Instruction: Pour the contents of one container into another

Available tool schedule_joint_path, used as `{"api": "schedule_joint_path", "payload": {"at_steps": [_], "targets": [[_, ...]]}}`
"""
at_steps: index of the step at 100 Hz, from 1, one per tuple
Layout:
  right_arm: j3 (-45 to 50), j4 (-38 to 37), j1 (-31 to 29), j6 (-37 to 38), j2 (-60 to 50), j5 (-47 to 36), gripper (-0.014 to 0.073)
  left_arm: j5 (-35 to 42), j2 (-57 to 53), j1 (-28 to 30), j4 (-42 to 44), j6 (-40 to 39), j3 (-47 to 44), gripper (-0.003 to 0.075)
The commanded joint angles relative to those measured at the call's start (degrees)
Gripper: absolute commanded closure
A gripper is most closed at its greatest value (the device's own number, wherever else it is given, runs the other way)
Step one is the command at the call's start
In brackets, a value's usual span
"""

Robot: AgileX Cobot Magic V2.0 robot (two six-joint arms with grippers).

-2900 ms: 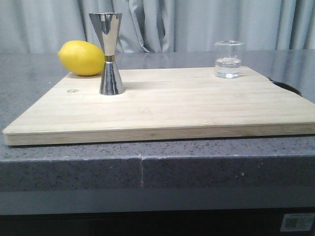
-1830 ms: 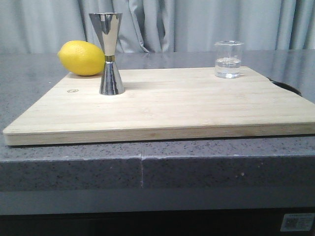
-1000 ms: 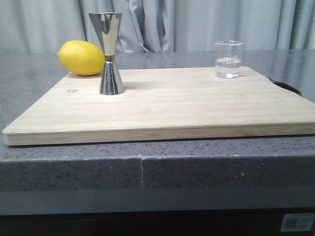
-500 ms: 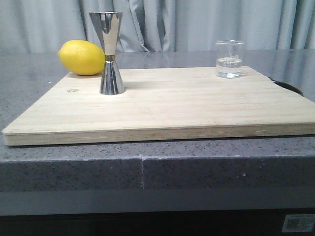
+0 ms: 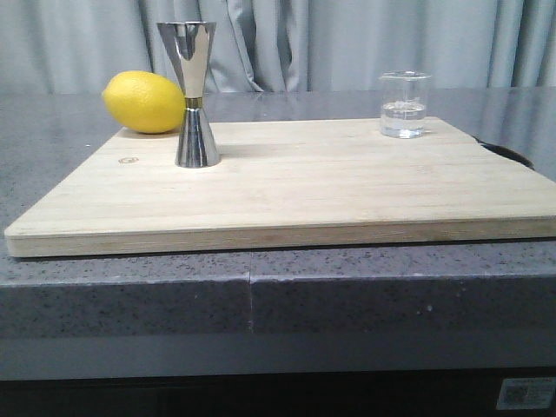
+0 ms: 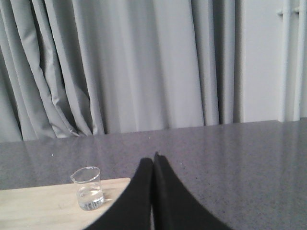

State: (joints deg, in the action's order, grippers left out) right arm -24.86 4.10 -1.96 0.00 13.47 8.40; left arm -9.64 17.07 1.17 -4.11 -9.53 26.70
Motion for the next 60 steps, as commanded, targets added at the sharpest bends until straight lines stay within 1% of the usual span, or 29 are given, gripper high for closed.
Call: {"api": "schedule_joint_path", "payload": {"at_steps": [1,15,25,31,38,48,55,59,60], "targets": [[-7.88,-0.12,-0.26,0.00,7.28,1.05,0.0664,-3.78,7.78,0.07,0.13,3.96,10.47,0.0738],[-18.65,-0.12,-0.26,0.00,17.93,6.77,0.0664,-16.69,19.57,0.07,-2.22,11.06,24.63,0.0738],[-26.26,-0.12,-0.26,0.00,24.85,13.70,0.0664,-24.74,27.38,0.07,-8.63,18.42,33.19,0.0738],[-30.60,-0.12,-0.26,0.00,28.89,18.75,0.0664,-27.61,31.68,0.07,-15.21,24.03,37.07,0.0738],[-33.76,-0.12,-0.26,0.00,32.53,22.02,0.0664,-27.77,35.08,0.07,-25.42,32.74,38.85,0.0738],[-34.70,-0.12,-0.26,-0.89,35.48,21.76,0.0664,-26.91,37.76,0.07,-42.31,47.67,38.79,0.0738],[-34.59,-0.12,-0.26,-1.04,36.34,21.25,0.0664,-27.04,39.24,0.07,-51.35,56.34,38.22,0.0738],[-34.51,-0.12,-0.26,-1.04,36.86,21.28,0.0664,-27.04,39.75,0.07,-54.71,60.51,37.69,0.0738],[-34.51,-0.12,-0.26,-1.17,36.85,21.28,0.0664,-27.04,39.87,0.07,-55.84,62.91,37.46,0.0738]]}}
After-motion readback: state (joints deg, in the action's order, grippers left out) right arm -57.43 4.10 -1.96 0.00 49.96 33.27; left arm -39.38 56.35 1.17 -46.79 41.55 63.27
